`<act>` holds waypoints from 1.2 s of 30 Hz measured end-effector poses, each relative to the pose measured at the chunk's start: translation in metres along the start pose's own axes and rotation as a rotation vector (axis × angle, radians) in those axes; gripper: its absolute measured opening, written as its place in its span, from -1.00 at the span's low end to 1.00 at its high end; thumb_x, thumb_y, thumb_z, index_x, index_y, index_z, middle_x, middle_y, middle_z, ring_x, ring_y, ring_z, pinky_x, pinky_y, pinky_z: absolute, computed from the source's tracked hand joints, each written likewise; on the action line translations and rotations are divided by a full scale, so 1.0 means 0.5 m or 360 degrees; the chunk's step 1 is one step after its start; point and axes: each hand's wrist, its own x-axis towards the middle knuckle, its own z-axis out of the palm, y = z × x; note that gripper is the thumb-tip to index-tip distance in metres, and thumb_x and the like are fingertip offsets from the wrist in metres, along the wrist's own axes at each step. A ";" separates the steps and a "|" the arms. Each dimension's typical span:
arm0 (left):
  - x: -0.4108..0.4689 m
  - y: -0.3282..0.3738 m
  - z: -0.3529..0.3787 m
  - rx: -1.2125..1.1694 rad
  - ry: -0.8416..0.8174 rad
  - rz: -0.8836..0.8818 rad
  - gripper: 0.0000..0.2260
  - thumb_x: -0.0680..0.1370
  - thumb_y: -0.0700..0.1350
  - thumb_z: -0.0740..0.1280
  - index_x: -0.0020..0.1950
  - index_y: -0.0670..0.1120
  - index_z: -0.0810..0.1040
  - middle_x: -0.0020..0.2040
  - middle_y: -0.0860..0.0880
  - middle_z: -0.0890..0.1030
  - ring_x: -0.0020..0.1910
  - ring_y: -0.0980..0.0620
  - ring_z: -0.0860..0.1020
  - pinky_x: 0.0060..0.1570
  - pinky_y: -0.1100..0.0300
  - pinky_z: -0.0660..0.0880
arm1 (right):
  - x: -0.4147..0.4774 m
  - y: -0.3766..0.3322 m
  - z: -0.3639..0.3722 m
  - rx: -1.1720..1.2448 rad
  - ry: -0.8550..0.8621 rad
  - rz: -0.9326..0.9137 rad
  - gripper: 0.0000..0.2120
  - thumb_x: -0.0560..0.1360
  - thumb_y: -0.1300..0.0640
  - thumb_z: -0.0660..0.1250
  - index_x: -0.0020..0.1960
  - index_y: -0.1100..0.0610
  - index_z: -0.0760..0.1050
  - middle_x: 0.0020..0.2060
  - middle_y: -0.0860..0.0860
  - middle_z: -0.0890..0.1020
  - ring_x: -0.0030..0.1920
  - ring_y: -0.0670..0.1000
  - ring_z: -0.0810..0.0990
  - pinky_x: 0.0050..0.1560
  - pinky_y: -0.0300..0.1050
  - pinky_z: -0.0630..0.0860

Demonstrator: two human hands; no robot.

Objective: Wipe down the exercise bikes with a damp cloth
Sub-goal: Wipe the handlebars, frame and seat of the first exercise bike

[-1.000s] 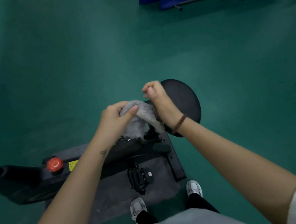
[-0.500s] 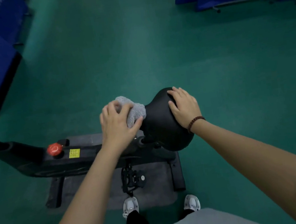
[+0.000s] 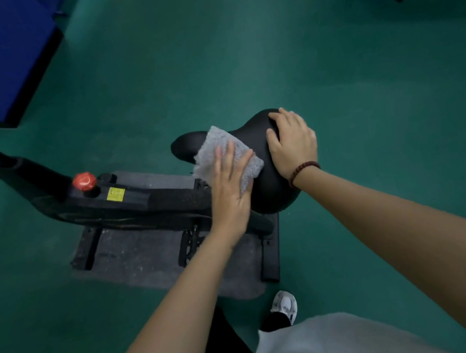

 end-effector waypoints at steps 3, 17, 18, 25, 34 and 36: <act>-0.040 0.020 0.029 -0.0362 0.0027 -0.0209 -0.62 0.59 -0.08 0.11 0.41 0.11 0.21 0.49 0.15 -0.04 0.49 0.17 -0.19 0.36 0.49 -0.20 | -0.001 -0.003 0.000 -0.0009 0.0004 0.0000 -0.59 0.58 0.04 0.06 0.40 0.10 0.30 0.44 0.02 0.29 0.46 0.03 0.16 0.41 0.02 0.11; -0.170 -0.012 -0.004 -0.0557 0.0028 -0.1100 -0.72 0.64 -0.11 0.06 0.32 -0.10 0.35 0.14 -0.04 0.52 0.12 0.02 0.46 0.00 0.24 0.41 | -0.008 -0.006 -0.004 -0.0037 -0.0024 -0.0006 -0.60 0.58 0.04 0.04 0.39 0.09 0.29 0.44 0.03 0.28 0.46 0.05 0.16 0.41 0.05 0.11; -0.147 -0.006 -0.019 -0.0547 0.0225 -0.1177 -0.73 0.64 -0.09 0.05 0.31 -0.11 0.35 0.12 -0.09 0.52 0.10 -0.03 0.49 -0.02 0.17 0.43 | -0.008 -0.006 -0.004 -0.0033 -0.0023 -0.0007 -0.60 0.58 0.04 0.05 0.39 0.09 0.29 0.44 0.03 0.28 0.46 0.05 0.16 0.41 0.05 0.11; 0.040 0.049 -0.078 -0.0734 0.0812 -0.1118 -0.58 0.64 -0.05 0.04 0.50 0.04 0.07 0.49 -0.05 0.21 0.41 -0.03 0.27 0.30 0.16 0.25 | -0.006 -0.007 -0.005 -0.0028 -0.0010 -0.0007 -0.60 0.57 0.04 0.06 0.38 0.09 0.30 0.42 0.03 0.30 0.44 0.06 0.18 0.39 0.05 0.13; -0.039 0.091 0.013 -0.0401 0.0299 -0.1038 -0.63 0.61 -0.10 0.13 0.41 -0.13 0.33 0.25 -0.22 0.51 0.18 -0.14 0.50 0.15 0.14 0.42 | -0.006 -0.010 -0.001 -0.0068 0.0011 -0.0010 -0.61 0.56 0.03 0.07 0.36 0.10 0.31 0.42 0.04 0.31 0.43 0.08 0.19 0.38 0.06 0.14; -0.070 0.094 0.006 -0.0234 0.0238 -0.0887 -0.70 0.61 -0.13 0.14 0.28 -0.20 0.45 0.16 -0.21 0.56 0.13 -0.14 0.52 0.07 0.13 0.44 | -0.007 -0.009 -0.002 -0.0061 0.0008 -0.0013 -0.61 0.56 0.03 0.07 0.36 0.10 0.31 0.42 0.04 0.31 0.43 0.08 0.19 0.37 0.06 0.14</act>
